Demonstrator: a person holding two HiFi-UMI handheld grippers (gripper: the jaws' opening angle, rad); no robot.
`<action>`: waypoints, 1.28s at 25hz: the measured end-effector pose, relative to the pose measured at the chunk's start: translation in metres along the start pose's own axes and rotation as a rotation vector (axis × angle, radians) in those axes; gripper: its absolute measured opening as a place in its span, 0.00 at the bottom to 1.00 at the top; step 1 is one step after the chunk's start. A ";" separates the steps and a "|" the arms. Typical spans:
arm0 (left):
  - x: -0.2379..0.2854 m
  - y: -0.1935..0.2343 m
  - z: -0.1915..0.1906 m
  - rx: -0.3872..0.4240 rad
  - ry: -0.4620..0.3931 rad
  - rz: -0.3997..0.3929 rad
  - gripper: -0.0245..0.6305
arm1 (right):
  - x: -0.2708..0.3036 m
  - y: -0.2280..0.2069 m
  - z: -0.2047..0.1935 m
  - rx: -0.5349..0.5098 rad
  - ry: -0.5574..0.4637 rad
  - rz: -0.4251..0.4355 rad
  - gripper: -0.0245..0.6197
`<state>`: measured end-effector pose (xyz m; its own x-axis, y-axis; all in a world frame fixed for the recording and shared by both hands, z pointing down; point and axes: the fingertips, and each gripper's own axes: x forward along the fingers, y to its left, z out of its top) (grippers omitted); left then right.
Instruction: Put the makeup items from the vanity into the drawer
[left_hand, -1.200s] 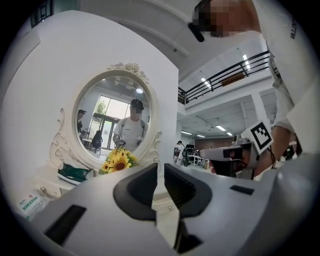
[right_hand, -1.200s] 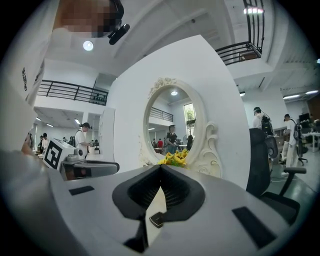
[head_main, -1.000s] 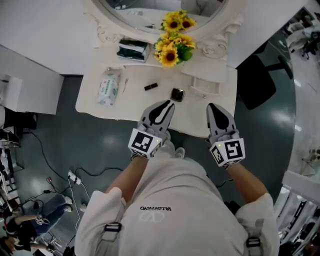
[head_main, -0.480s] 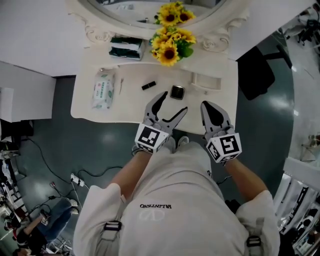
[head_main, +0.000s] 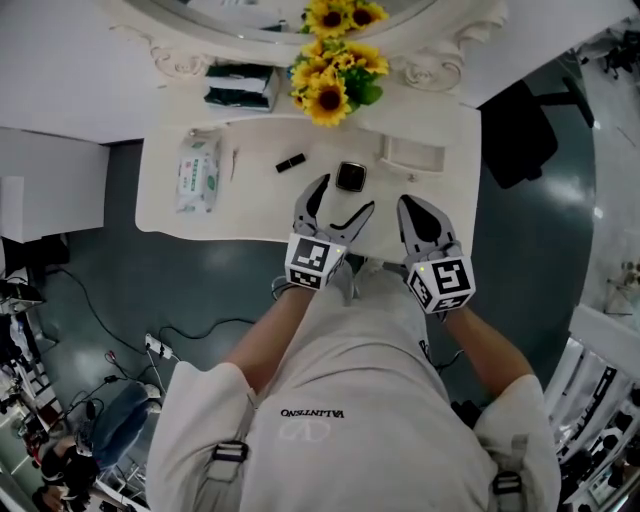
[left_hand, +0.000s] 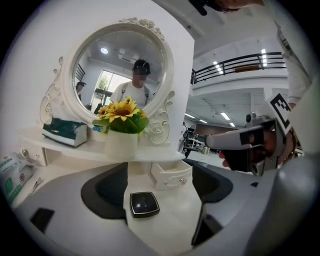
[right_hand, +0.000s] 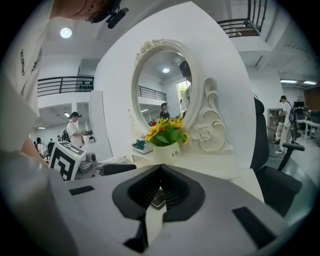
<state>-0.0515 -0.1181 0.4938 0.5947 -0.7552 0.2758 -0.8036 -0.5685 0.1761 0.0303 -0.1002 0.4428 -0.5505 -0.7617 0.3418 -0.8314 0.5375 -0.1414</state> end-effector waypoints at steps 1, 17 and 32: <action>0.004 0.002 -0.005 -0.002 0.010 0.022 0.62 | 0.003 -0.003 -0.005 0.009 0.008 0.000 0.05; 0.047 0.026 -0.071 -0.003 0.167 0.206 0.62 | 0.003 -0.017 -0.051 0.059 0.050 0.070 0.05; 0.069 0.037 -0.095 -0.025 0.272 0.250 0.62 | 0.014 -0.025 -0.070 0.118 0.067 0.075 0.05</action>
<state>-0.0425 -0.1600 0.6087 0.3542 -0.7534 0.5539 -0.9258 -0.3662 0.0938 0.0485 -0.0992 0.5162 -0.6085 -0.6929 0.3868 -0.7933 0.5429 -0.2756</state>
